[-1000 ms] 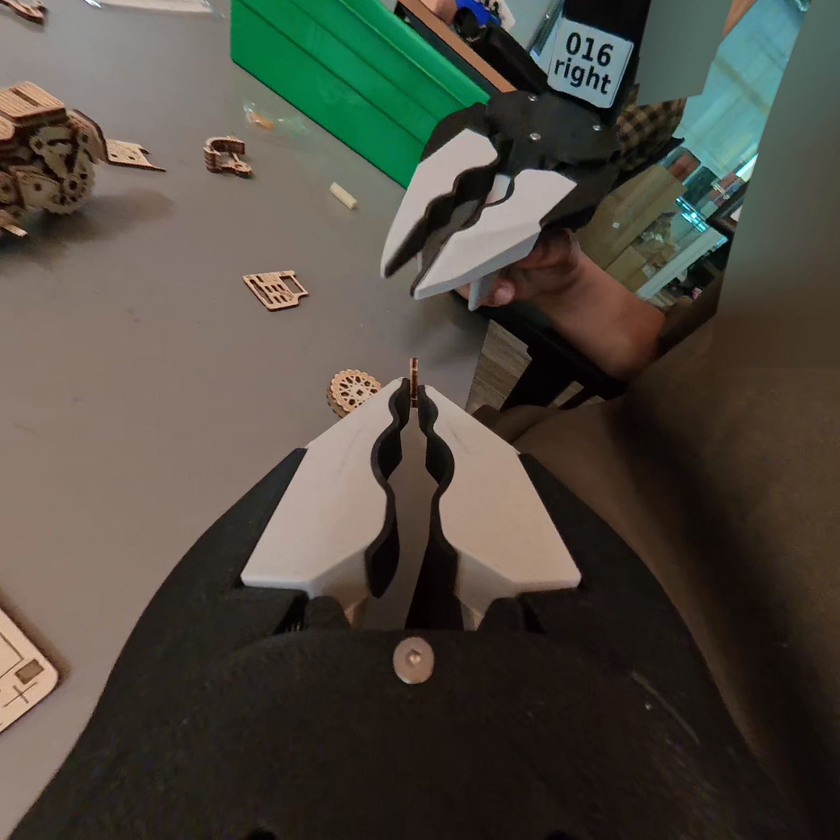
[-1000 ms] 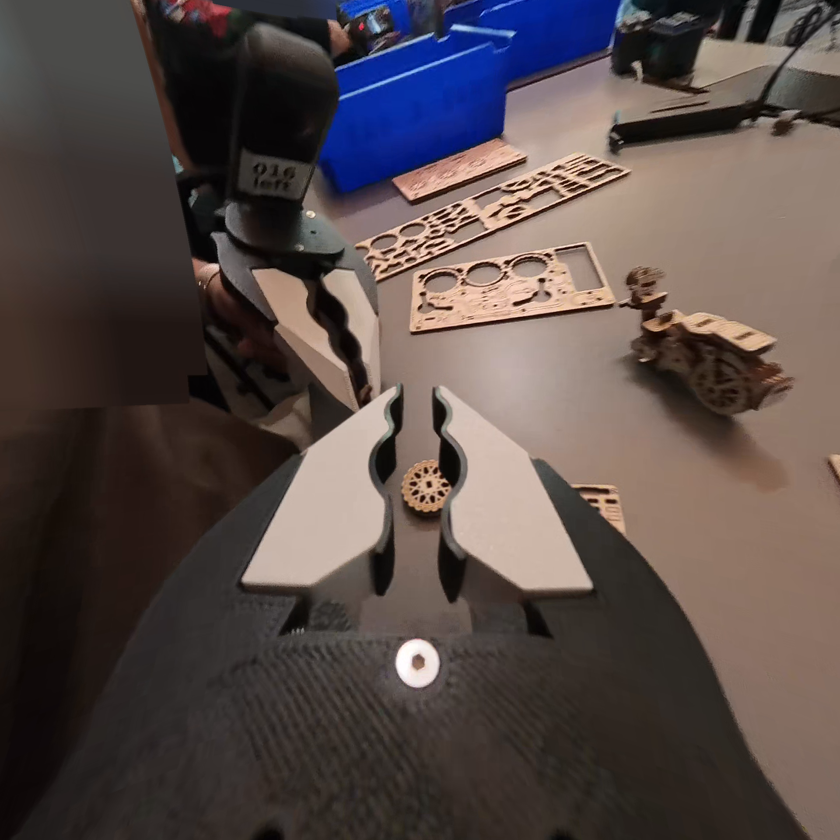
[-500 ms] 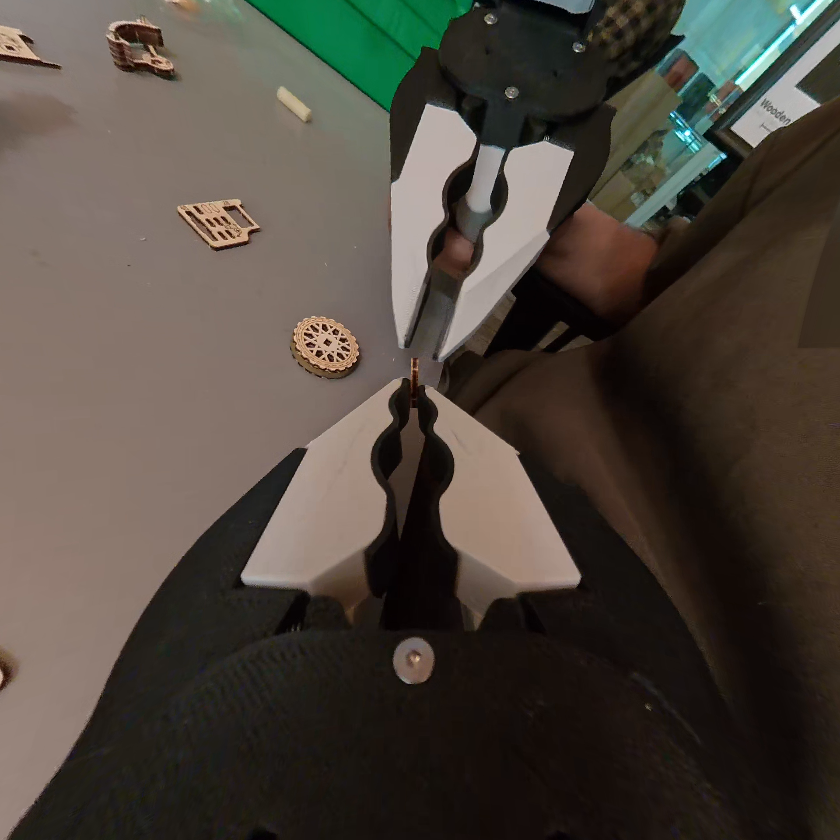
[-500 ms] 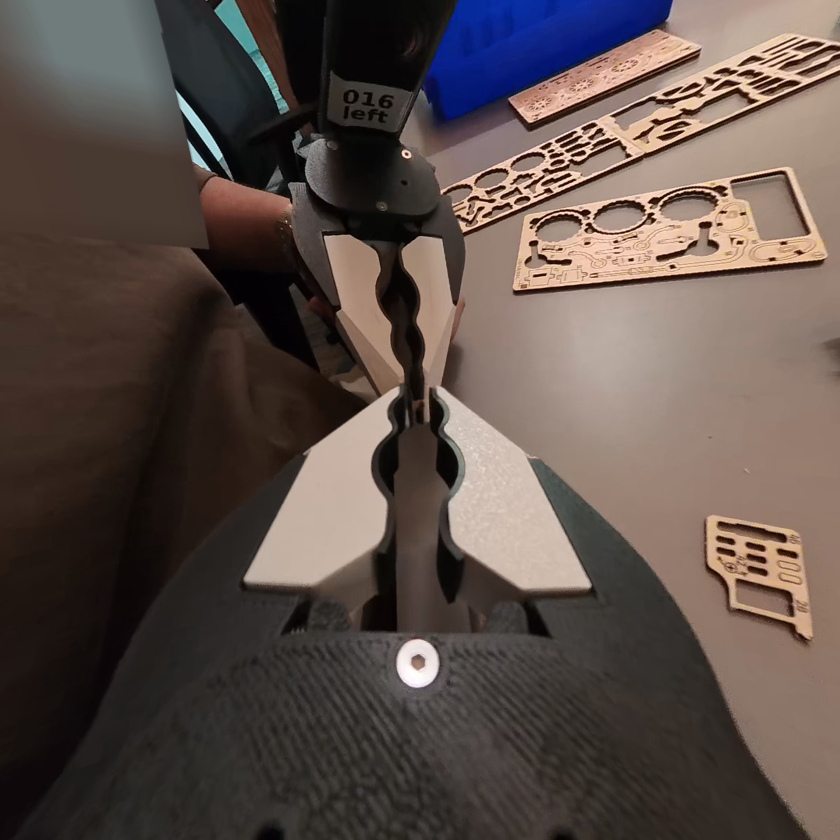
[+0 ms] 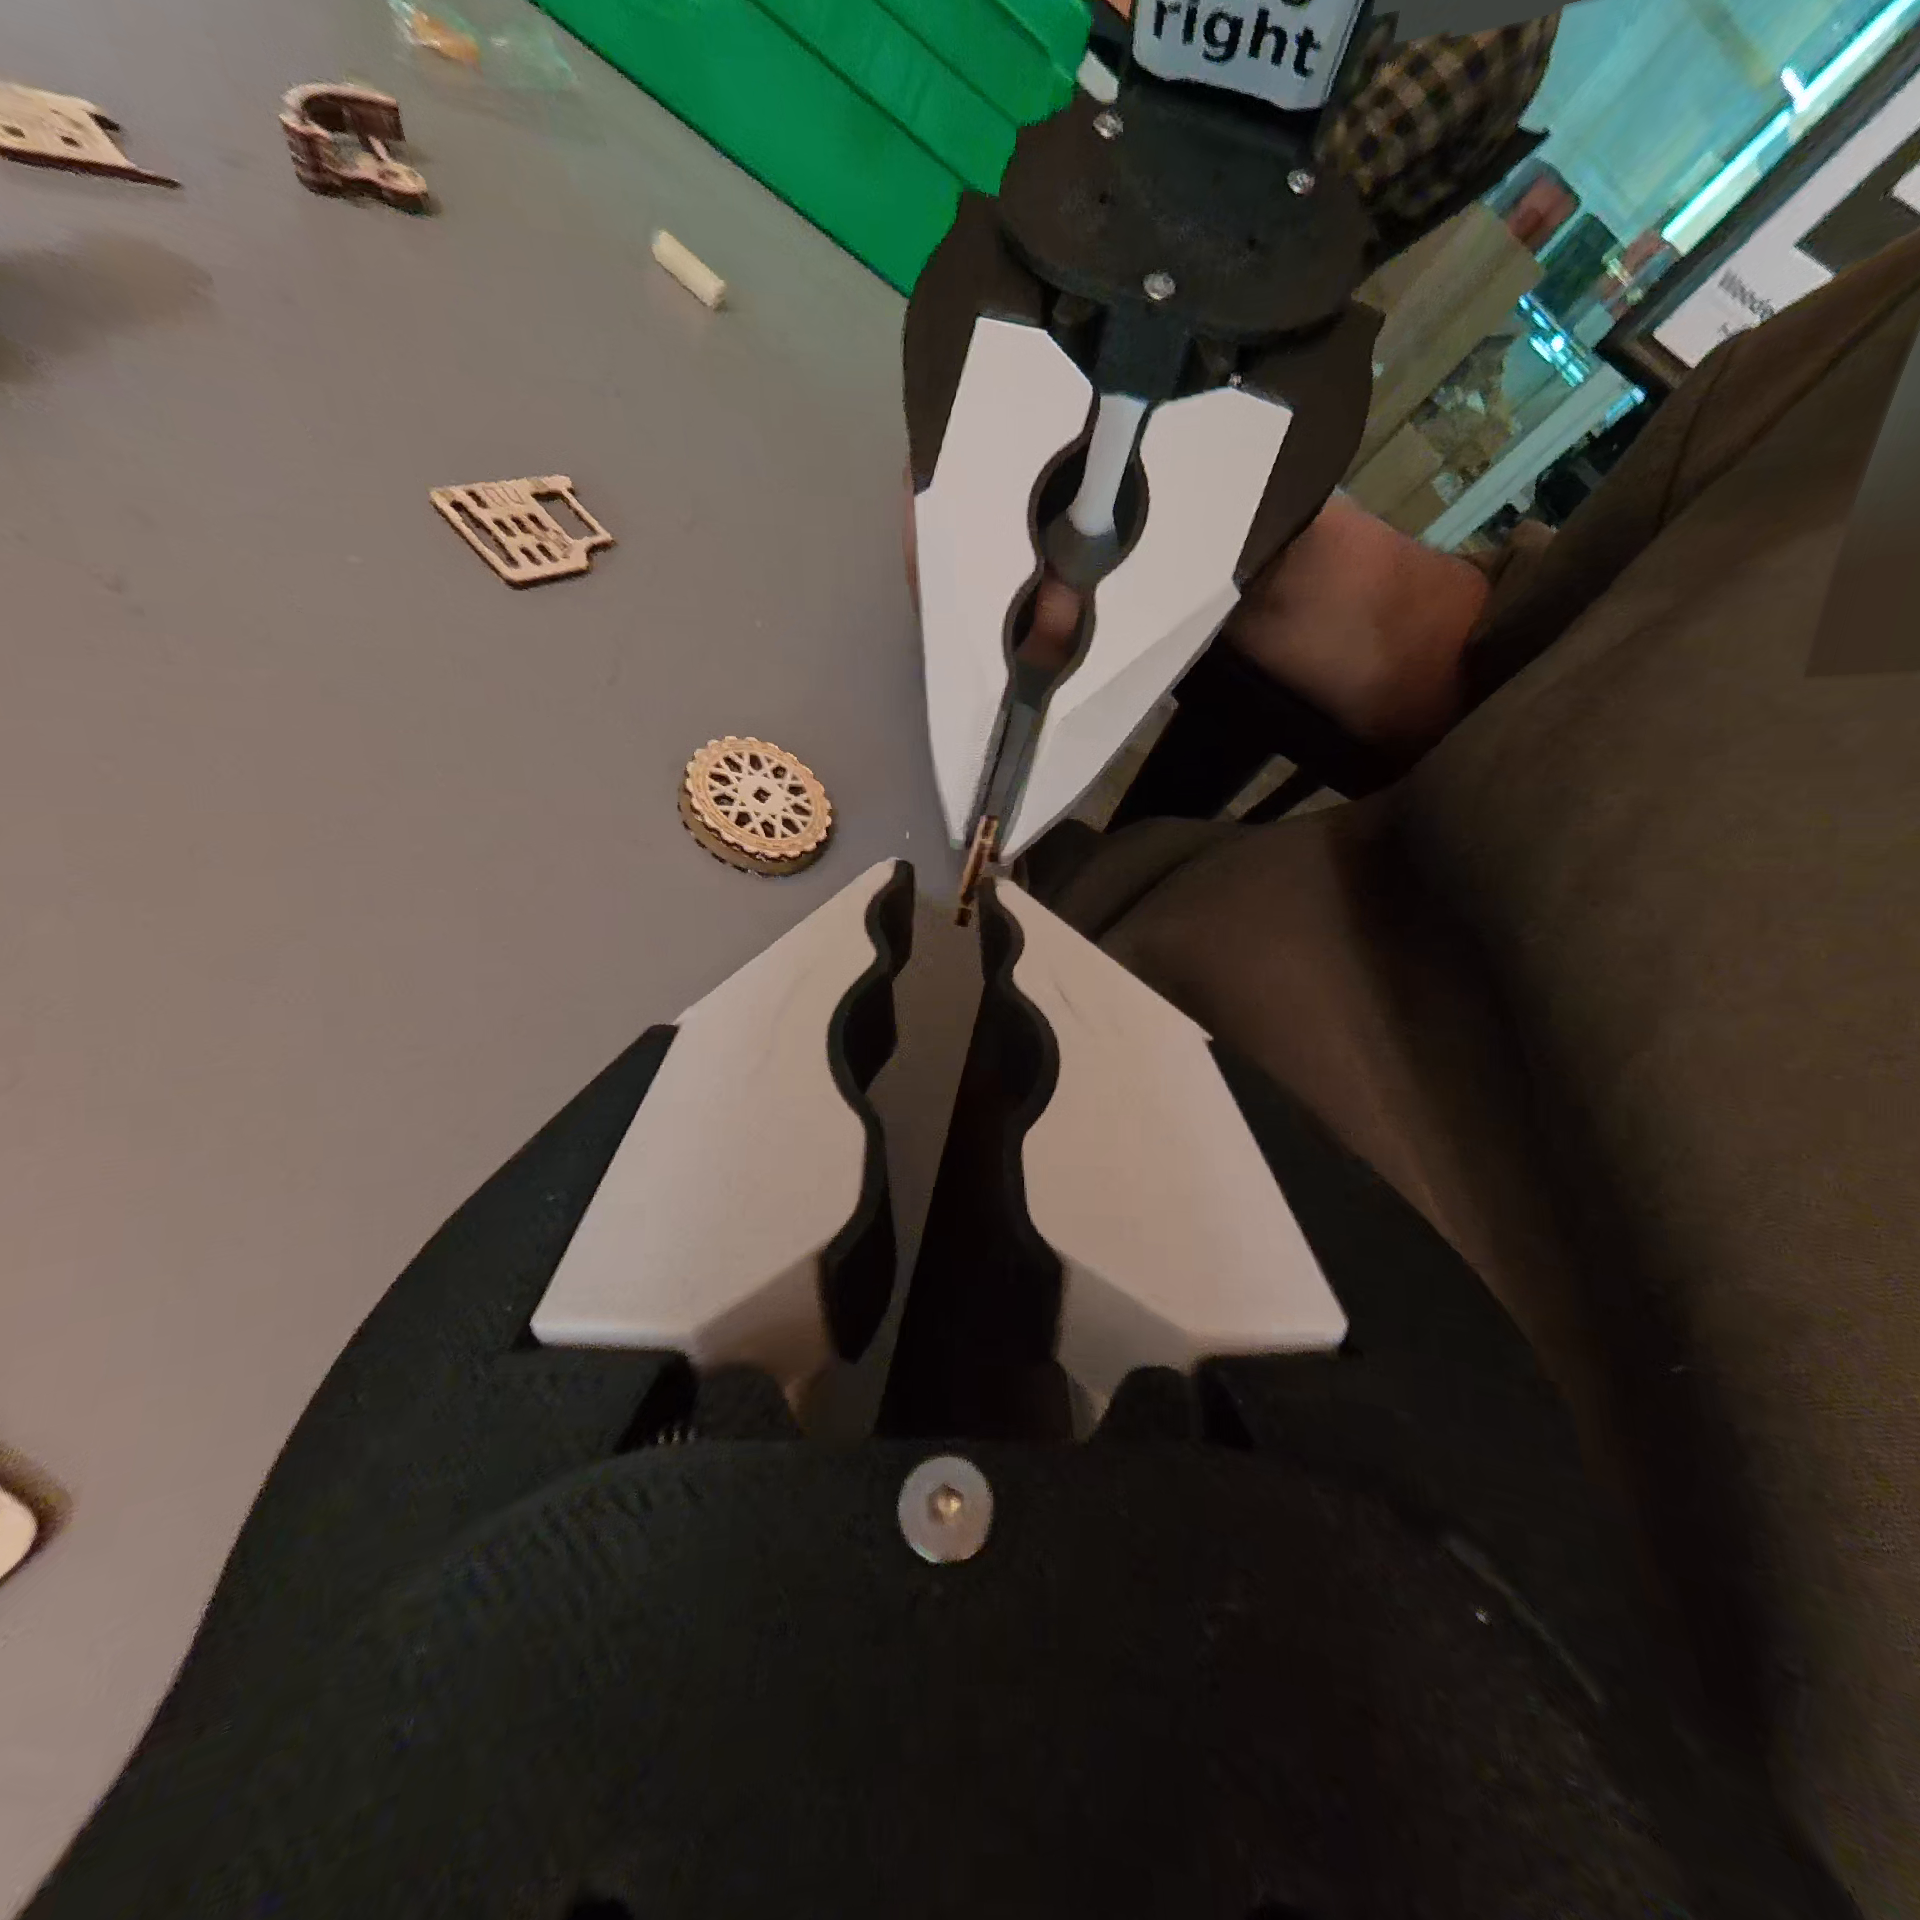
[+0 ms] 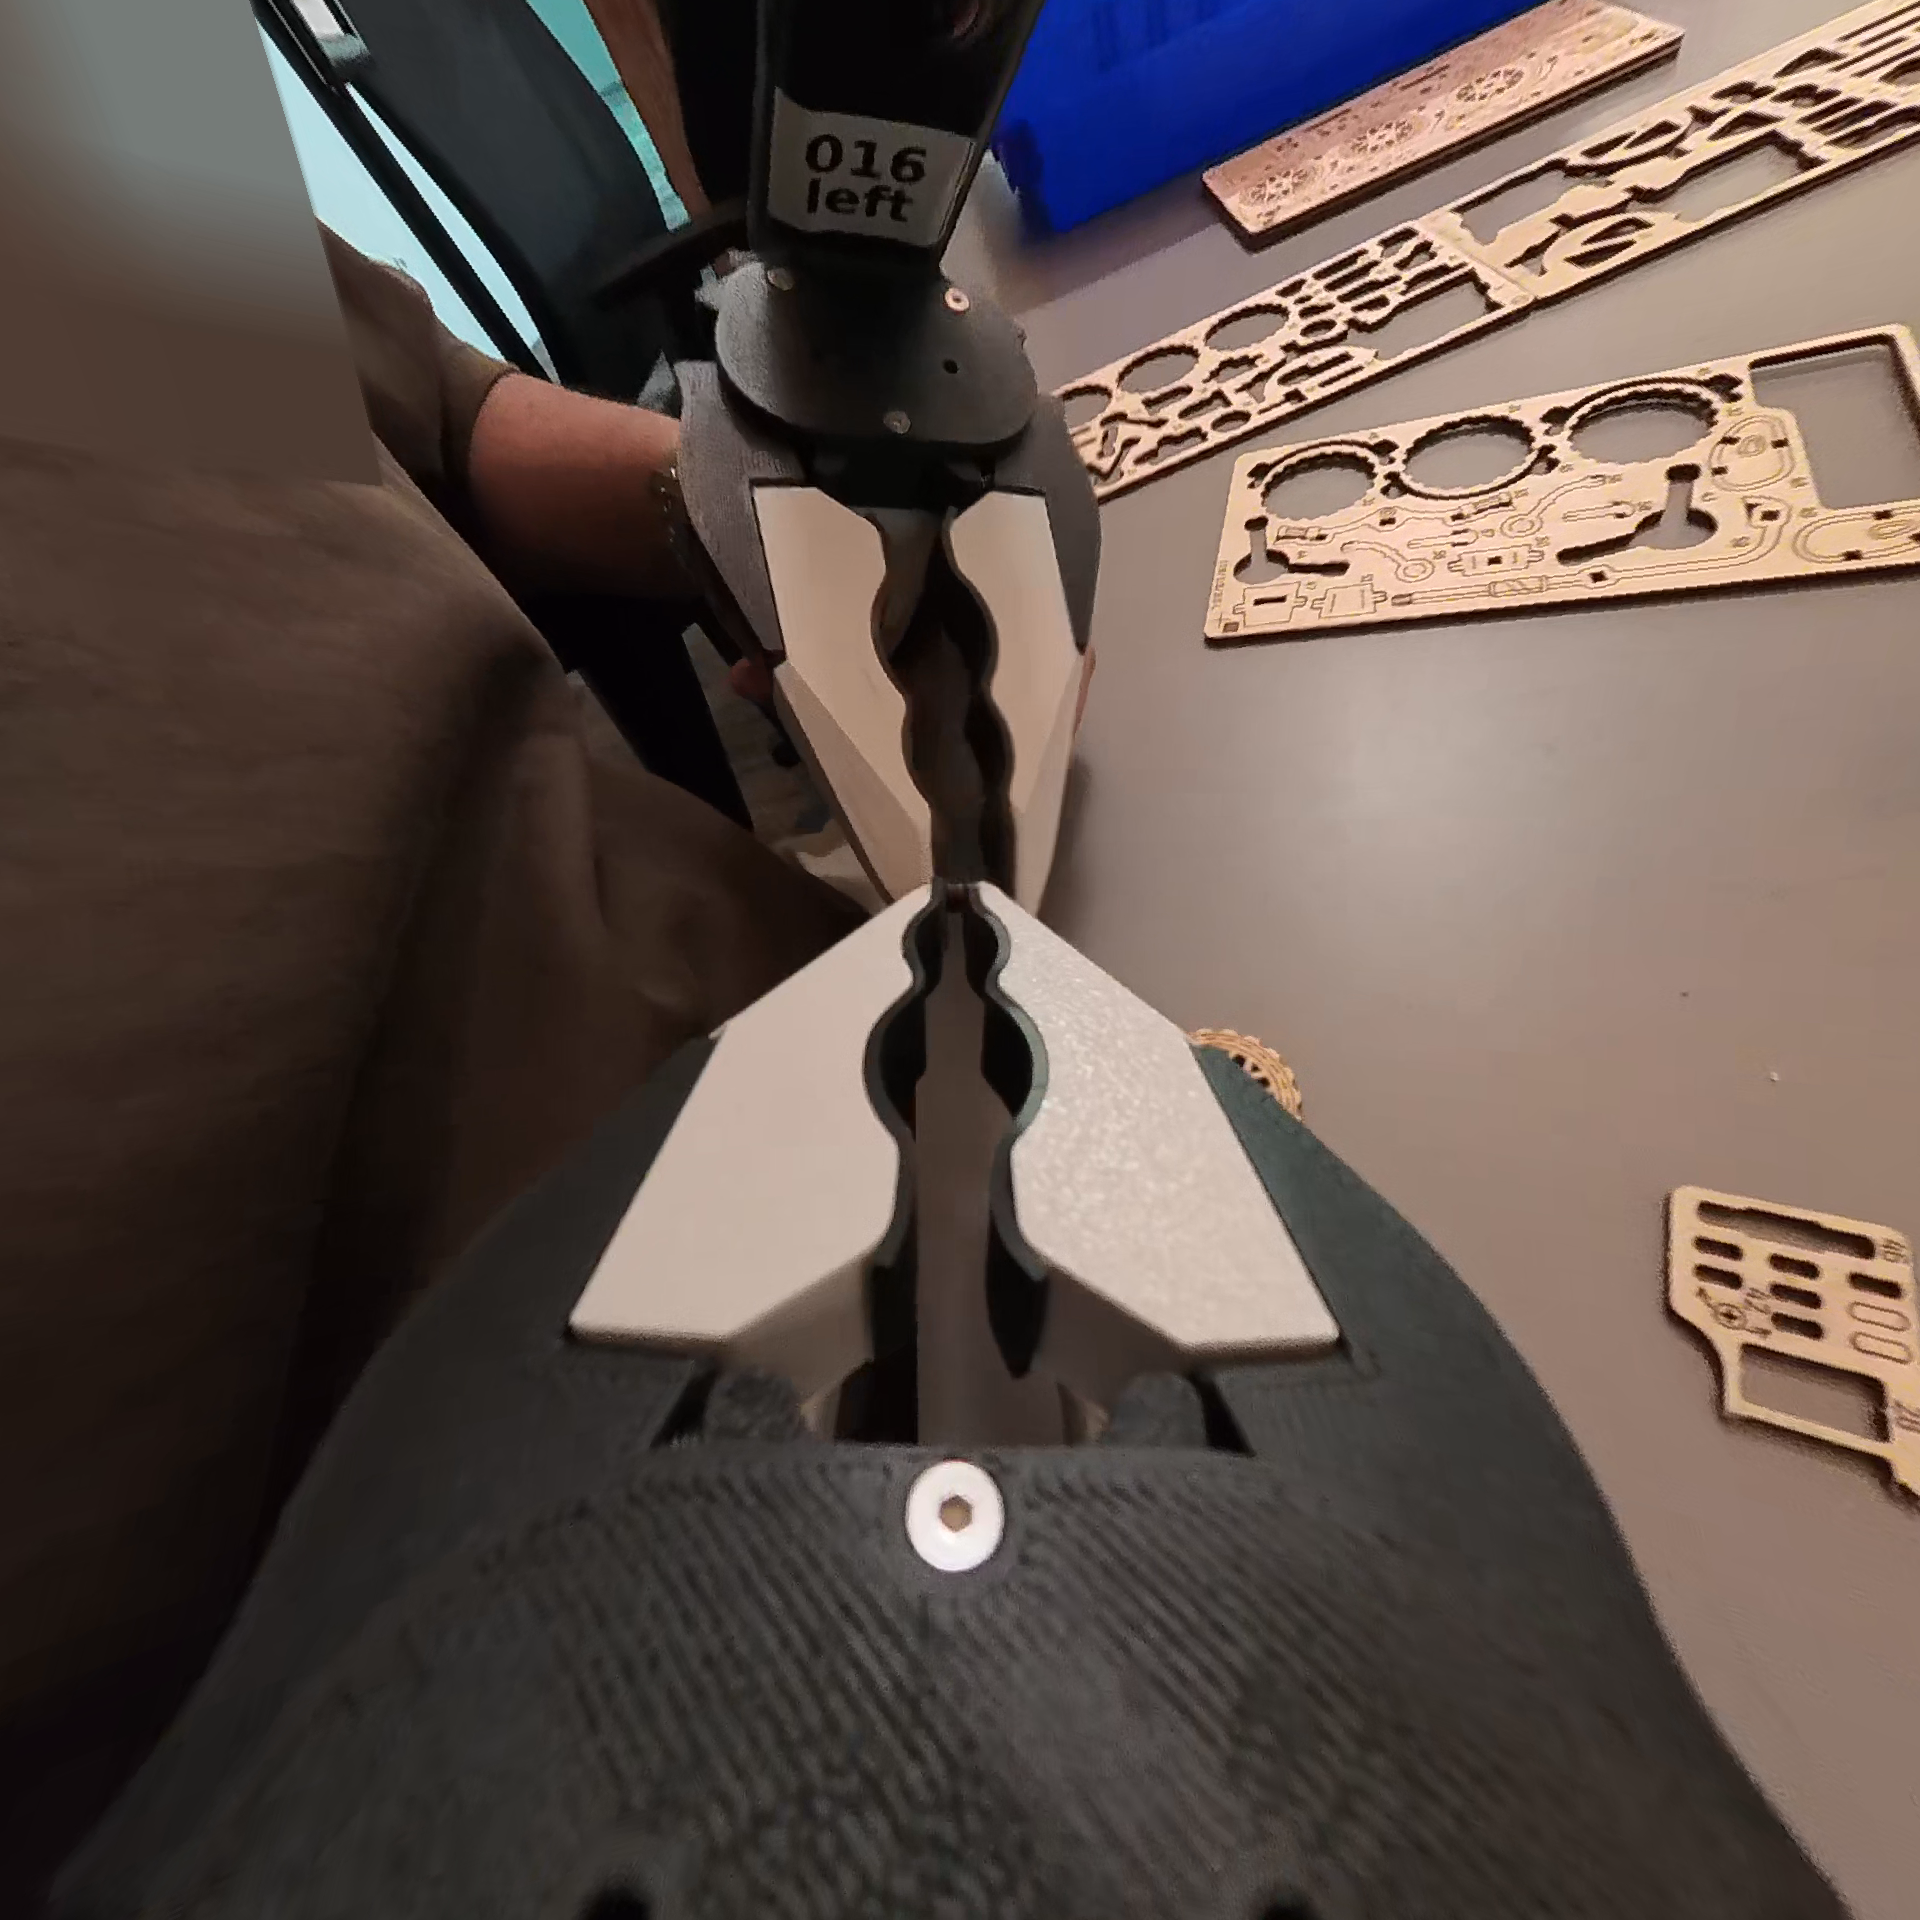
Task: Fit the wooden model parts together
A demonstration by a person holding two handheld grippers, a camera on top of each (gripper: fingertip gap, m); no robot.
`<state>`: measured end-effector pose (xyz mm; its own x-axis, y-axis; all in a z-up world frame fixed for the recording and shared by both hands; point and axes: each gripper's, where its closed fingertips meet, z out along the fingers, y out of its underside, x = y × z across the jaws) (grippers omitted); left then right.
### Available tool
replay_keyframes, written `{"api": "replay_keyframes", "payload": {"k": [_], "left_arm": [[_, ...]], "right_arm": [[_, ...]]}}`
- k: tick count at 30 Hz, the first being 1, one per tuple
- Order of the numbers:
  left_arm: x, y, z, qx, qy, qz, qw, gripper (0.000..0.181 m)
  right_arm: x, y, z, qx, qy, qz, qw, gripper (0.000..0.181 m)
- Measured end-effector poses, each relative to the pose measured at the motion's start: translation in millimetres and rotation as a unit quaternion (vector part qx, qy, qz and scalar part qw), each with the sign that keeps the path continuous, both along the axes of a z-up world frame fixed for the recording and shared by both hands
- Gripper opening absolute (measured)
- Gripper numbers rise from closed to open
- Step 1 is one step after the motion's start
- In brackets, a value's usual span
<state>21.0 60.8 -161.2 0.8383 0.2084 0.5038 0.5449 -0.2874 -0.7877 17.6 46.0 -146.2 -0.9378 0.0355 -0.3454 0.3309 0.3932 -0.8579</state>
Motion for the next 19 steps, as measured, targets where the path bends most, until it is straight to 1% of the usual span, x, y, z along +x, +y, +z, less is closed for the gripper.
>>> {"api": "replay_keyframes", "payload": {"k": [4, 8, 14, 19], "left_arm": [[-12.0, -5.0, 5.2, 0.016, -0.004, 0.03, 0.999, 0.024], [-21.8, -9.8, 12.0, 0.038, -0.016, 0.056, 0.998, 0.032], [-33.0, -16.0, 18.0, 0.061, -0.031, 0.083, 0.994, 0.034], [-36.2, -18.1, 21.0, 0.067, -0.024, 0.091, 0.993, 0.034]], "right_arm": [[-6.0, 0.7, 6.8, -0.02, -0.002, -0.017, 1.0, 0.001], [-12.2, 0.7, 12.5, -0.037, 0.002, -0.035, 0.999, 0.001], [-29.3, 7.5, 22.7, -0.063, 0.008, -0.082, 0.995, 0.001], [-40.4, 14.3, 29.2, -0.088, -0.011, -0.109, 0.99, 0.001]]}}
